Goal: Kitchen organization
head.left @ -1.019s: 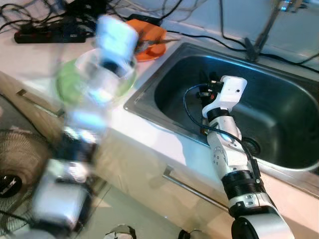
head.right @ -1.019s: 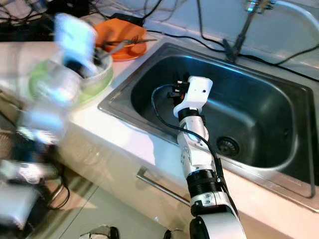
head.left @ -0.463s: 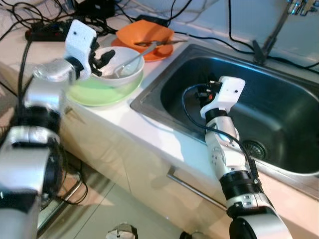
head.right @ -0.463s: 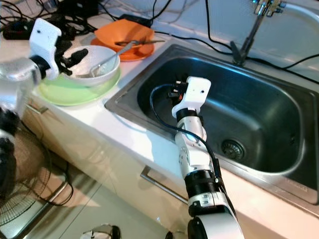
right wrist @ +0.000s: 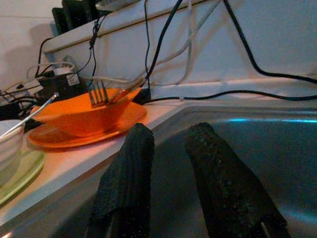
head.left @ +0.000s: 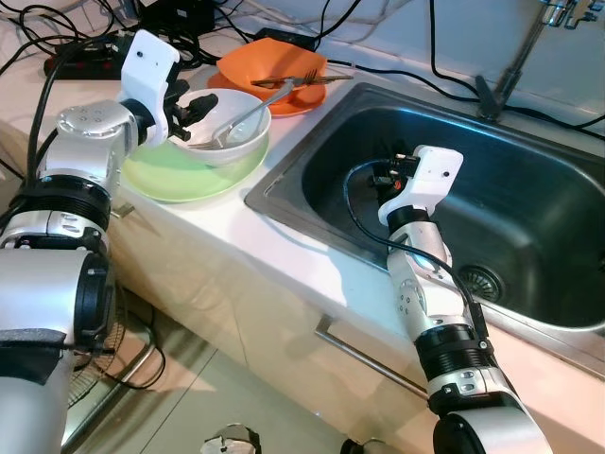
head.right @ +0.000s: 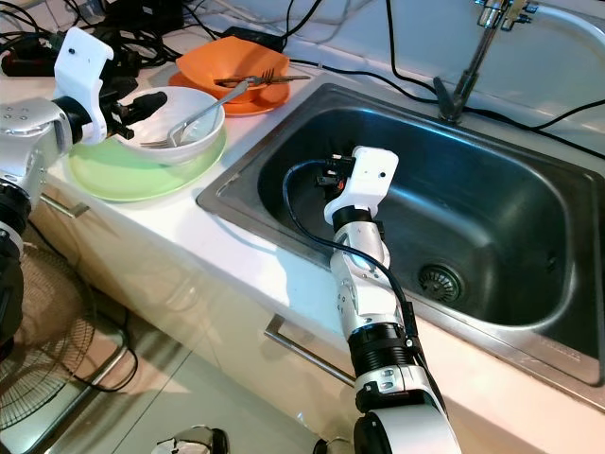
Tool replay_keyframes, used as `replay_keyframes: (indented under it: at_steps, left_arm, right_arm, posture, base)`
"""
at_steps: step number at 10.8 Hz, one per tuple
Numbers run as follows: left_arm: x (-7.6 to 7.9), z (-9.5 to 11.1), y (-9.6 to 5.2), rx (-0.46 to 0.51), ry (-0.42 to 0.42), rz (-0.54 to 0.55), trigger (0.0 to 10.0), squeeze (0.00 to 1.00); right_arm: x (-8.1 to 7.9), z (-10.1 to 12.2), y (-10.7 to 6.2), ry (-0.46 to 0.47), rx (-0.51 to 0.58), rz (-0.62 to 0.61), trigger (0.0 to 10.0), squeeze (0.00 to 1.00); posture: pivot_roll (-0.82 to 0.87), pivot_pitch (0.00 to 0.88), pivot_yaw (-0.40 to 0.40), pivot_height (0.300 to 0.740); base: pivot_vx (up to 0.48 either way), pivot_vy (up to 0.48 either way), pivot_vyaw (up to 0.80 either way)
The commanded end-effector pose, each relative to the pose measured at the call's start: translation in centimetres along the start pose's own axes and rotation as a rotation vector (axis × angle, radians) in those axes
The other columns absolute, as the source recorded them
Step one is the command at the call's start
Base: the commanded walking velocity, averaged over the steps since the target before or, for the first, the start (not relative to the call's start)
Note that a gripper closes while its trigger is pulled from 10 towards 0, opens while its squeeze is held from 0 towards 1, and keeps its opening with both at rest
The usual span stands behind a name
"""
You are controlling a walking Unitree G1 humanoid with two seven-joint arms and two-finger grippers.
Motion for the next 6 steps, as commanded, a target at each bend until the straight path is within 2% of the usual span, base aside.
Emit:
replay_keyframes:
  at_steps: [1,2,4,6]
  left_arm:
    - [0.5,2.6,0.4,0.098,0.013,-0.001,10.0,0.00]
    - [1.7,3.9,0.8,0.224,0.002,0.005,10.0,0.00]
    - [5.2,1.9,0.9,0.373,-0.055,0.016,10.0,0.00]
    - [7.3,-0.2,0.3,0.437,-0.124,0.093,10.0,0.00]
  right_arm:
    - [0.4,0.1,-0.1,-0.005,-0.002,-0.013,10.0,0.00]
    - [0.5,0.0,-0.2,-0.005,-0.004,-0.018,10.0,0.00]
    - [0.4,0.2,-0.3,0.004,0.004,-0.021,10.0,0.00]
    - [0.5,0.2,-0.4,0.004,0.004,-0.019,10.0,0.00]
  posture:
    - [0.07,0.058,0.004,0.740]
    - [0.07,0.075,0.006,0.740]
    - [0.06,0.084,0.000,0.740]
    - [0.07,0.098,-0.007,0.740]
  base:
    - [0.000,0.000,0.00]
    - [0.000,0.000,0.00]
    - [0.000,0.000,0.00]
    - [0.000,0.000,0.00]
Point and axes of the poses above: a point about 5 cm out from each wrist's last joint towards the gripper, its own y axis pointing out of the wrist towards the gripper, its own z axis along the axis of the wrist's last joint, x = y × z, the point moved 5 cm from there along y, pointing out of the wrist towards the gripper, and after that the axes turned 10 degrees about -y, right-handed, at the moved point
